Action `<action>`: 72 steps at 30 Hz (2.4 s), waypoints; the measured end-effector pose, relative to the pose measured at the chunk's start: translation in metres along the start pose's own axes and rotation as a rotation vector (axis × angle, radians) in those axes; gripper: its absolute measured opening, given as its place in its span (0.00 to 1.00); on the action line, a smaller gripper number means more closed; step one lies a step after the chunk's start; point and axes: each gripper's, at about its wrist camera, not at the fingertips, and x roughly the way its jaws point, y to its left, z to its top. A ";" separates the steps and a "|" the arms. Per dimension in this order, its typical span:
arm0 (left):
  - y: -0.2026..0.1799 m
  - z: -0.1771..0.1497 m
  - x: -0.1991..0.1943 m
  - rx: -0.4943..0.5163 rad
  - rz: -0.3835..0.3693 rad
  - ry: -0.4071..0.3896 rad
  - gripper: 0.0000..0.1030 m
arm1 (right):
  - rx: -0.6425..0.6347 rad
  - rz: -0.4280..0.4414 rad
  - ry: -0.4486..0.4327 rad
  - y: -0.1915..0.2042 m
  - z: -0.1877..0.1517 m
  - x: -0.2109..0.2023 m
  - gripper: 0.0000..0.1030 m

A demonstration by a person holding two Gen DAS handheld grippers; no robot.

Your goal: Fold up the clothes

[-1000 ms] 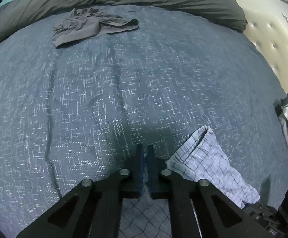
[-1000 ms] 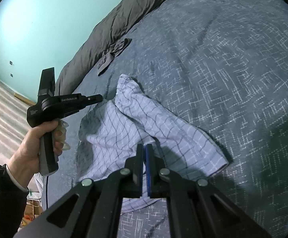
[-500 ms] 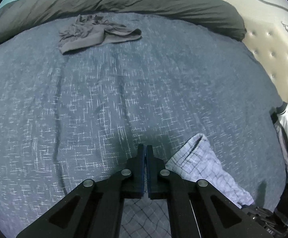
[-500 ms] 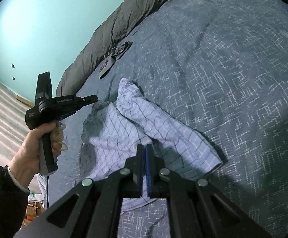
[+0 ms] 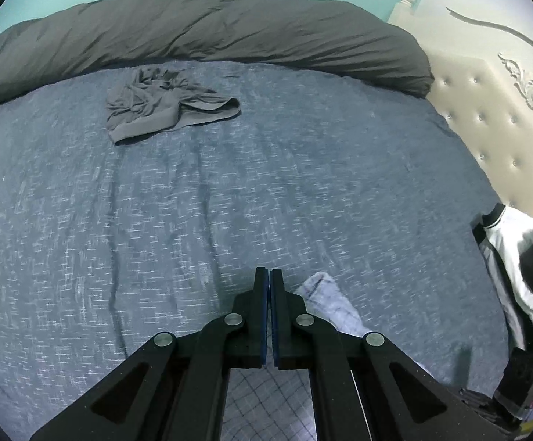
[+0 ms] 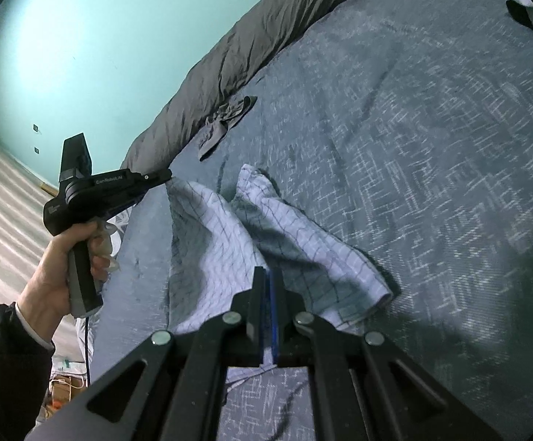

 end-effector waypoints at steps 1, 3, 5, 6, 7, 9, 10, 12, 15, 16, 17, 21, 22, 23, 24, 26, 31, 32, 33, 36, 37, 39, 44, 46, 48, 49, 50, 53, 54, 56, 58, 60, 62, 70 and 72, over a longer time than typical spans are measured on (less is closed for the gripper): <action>-0.003 0.001 0.000 0.006 -0.003 0.001 0.01 | 0.000 -0.004 -0.004 -0.002 0.000 -0.004 0.01; -0.010 0.001 0.001 0.013 -0.013 0.001 0.01 | 0.007 -0.012 -0.009 -0.006 -0.001 -0.011 0.01; -0.017 0.002 0.004 0.018 -0.020 0.001 0.01 | 0.012 -0.020 -0.013 -0.011 -0.001 -0.015 0.01; -0.021 0.003 0.006 0.023 -0.024 0.004 0.01 | 0.012 -0.026 -0.015 -0.013 -0.002 -0.017 0.01; -0.025 0.003 0.009 0.028 -0.027 0.007 0.01 | 0.011 -0.033 -0.016 -0.015 -0.002 -0.019 0.01; -0.032 0.004 0.014 0.038 -0.032 0.011 0.01 | 0.013 -0.036 -0.017 -0.017 -0.001 -0.020 0.01; -0.036 0.004 0.016 0.044 -0.033 0.012 0.01 | 0.014 -0.039 -0.016 -0.019 -0.002 -0.021 0.01; -0.044 0.004 0.021 0.054 -0.035 0.014 0.01 | 0.020 -0.045 -0.014 -0.024 -0.003 -0.023 0.01; -0.051 0.005 0.030 0.057 -0.036 0.022 0.01 | 0.030 -0.055 -0.009 -0.029 -0.003 -0.022 0.01; -0.052 0.005 0.033 0.056 -0.035 0.025 0.01 | 0.031 -0.059 -0.008 -0.032 -0.004 -0.023 0.01; -0.053 0.005 0.036 0.056 -0.034 0.029 0.01 | 0.033 -0.063 -0.006 -0.034 -0.005 -0.024 0.01; -0.055 0.005 0.050 0.056 -0.027 0.043 0.01 | 0.049 -0.075 -0.004 -0.041 -0.004 -0.024 0.01; -0.054 0.005 0.053 0.053 -0.025 0.047 0.01 | 0.055 -0.076 -0.001 -0.042 -0.005 -0.023 0.01; -0.052 0.006 0.056 0.047 -0.024 0.052 0.01 | 0.061 -0.078 0.002 -0.044 -0.006 -0.022 0.01; -0.050 0.005 0.061 0.037 -0.022 0.061 0.01 | 0.065 -0.080 0.007 -0.045 -0.006 -0.020 0.01; -0.045 0.004 0.070 0.017 -0.018 0.080 0.01 | 0.073 -0.084 0.016 -0.046 -0.006 -0.018 0.01; -0.034 -0.003 0.083 -0.019 -0.027 0.116 0.03 | 0.080 -0.091 0.021 -0.048 -0.006 -0.019 0.01; -0.032 -0.002 0.080 -0.022 -0.027 0.109 0.06 | 0.081 -0.091 0.021 -0.048 -0.005 -0.020 0.01; -0.029 -0.001 0.074 -0.028 -0.027 0.096 0.14 | 0.083 -0.091 0.021 -0.048 -0.005 -0.020 0.01; -0.019 0.004 0.052 -0.037 -0.026 0.050 0.37 | 0.087 -0.090 0.022 -0.047 -0.003 -0.017 0.01; -0.014 0.005 0.044 -0.037 -0.028 0.037 0.38 | 0.087 -0.089 0.023 -0.047 -0.002 -0.016 0.01; -0.003 0.006 0.028 -0.045 -0.033 0.018 0.39 | 0.089 -0.086 0.021 -0.048 -0.002 -0.017 0.01; 0.023 -0.015 0.001 -0.052 -0.057 0.026 0.41 | 0.101 -0.077 0.015 -0.049 0.000 -0.017 0.01; 0.031 -0.029 -0.003 -0.037 -0.044 0.038 0.41 | 0.098 -0.079 0.014 -0.048 0.001 -0.017 0.01; 0.043 -0.043 -0.001 -0.060 -0.048 0.052 0.41 | 0.095 -0.081 0.015 -0.047 0.001 -0.016 0.01; 0.050 -0.049 0.001 -0.078 -0.054 0.060 0.41 | 0.095 -0.082 0.015 -0.046 0.001 -0.016 0.01; 0.055 -0.054 0.003 -0.094 -0.060 0.067 0.41 | 0.095 -0.083 0.015 -0.046 0.001 -0.015 0.01; 0.064 -0.063 0.012 -0.125 -0.086 0.088 0.41 | 0.096 -0.084 0.015 -0.045 0.001 -0.015 0.01; 0.066 -0.065 0.016 -0.133 -0.095 0.093 0.40 | 0.096 -0.086 0.015 -0.046 0.000 -0.015 0.01; 0.068 -0.067 0.020 -0.145 -0.115 0.096 0.40 | 0.096 -0.087 0.017 -0.046 0.001 -0.013 0.01; 0.067 -0.067 0.023 -0.141 -0.127 0.092 0.30 | 0.096 -0.089 0.018 -0.046 0.002 -0.011 0.01; 0.064 -0.066 0.024 -0.133 -0.120 0.088 0.17 | 0.096 -0.089 0.018 -0.048 0.002 -0.012 0.01; 0.066 -0.065 0.026 -0.144 -0.113 0.080 0.14 | 0.091 -0.093 0.014 -0.048 0.002 -0.013 0.01; 0.068 -0.064 0.036 -0.153 -0.082 0.086 0.14 | 0.101 -0.115 -0.003 -0.055 0.006 -0.013 0.01; 0.071 -0.067 0.038 -0.160 -0.070 0.090 0.14 | 0.113 -0.113 -0.007 -0.057 0.008 -0.012 0.01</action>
